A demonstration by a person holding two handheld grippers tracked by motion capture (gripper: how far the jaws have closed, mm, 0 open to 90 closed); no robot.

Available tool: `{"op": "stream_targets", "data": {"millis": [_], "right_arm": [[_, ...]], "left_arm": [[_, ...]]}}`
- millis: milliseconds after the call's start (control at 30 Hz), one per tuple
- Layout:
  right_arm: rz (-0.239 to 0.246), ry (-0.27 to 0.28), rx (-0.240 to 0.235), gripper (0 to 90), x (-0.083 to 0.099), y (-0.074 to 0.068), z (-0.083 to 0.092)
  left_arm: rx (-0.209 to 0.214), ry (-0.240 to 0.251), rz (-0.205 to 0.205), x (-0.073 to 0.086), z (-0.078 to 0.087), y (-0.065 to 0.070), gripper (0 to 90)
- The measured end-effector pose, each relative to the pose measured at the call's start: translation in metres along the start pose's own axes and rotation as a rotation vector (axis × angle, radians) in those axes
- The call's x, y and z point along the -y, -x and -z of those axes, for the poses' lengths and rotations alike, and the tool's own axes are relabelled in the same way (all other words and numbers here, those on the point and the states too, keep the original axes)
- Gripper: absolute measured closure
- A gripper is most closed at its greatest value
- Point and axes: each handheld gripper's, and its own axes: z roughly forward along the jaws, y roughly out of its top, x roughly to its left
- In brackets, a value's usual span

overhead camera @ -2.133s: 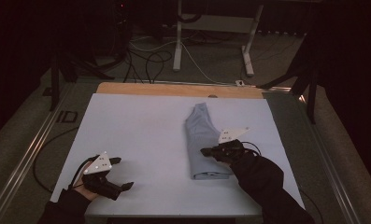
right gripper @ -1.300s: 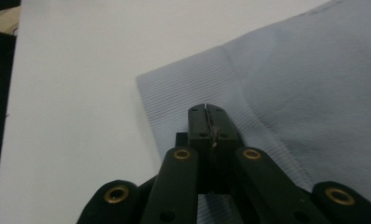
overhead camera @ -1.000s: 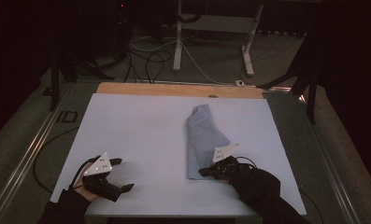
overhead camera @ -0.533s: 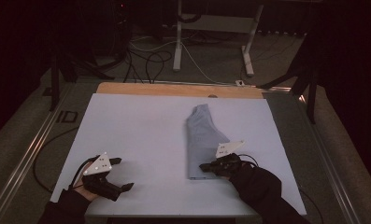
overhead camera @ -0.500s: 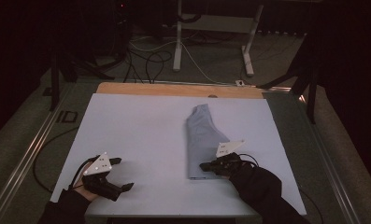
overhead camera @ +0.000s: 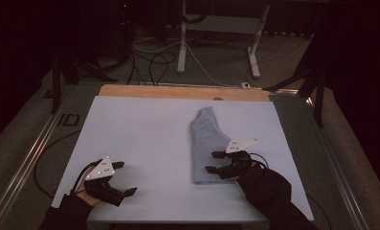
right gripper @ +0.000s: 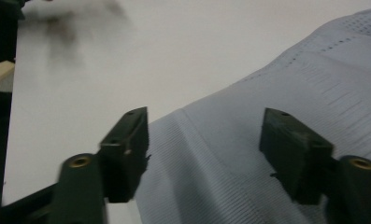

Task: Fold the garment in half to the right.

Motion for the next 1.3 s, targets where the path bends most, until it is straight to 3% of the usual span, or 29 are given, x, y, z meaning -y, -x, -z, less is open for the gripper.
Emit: {"op": "stream_targets", "data": {"millis": [100, 200, 333, 533, 867, 1300], "right_arm": [[-0.018, -0.003, 0.002, 13.2, -0.002, 0.001, 0.0], [-0.021, 0.006, -0.003, 8.6, -0.002, 0.001, 0.001], [-0.023, 0.025, 0.016, 8.5, -0.004, 0.003, 0.005], [-0.011, 0.057, 0.082, 8.5, -0.013, 0.007, 0.014], [-0.023, 0.081, 0.102, 8.5, -0.025, 0.013, 0.033], [-0.039, 0.081, 0.154, 8.6, -0.01, 0.02, 0.057]], "left_arm": [[0.0, 0.0, 0.001, 0.0, 0.0, 0.0, 0.6], [0.0, -0.001, -0.001, 0.0, 0.001, 0.0, 0.6], [0.003, 0.003, 0.002, 0.0, 0.002, 0.0, 0.5], [-0.004, 0.009, 0.001, -0.002, 0.002, 0.0, 0.6], [-0.003, 0.011, 0.009, -0.002, 0.005, 0.001, 0.6], [0.0, 0.017, 0.003, -0.001, 0.005, 0.001, 0.6]]}}
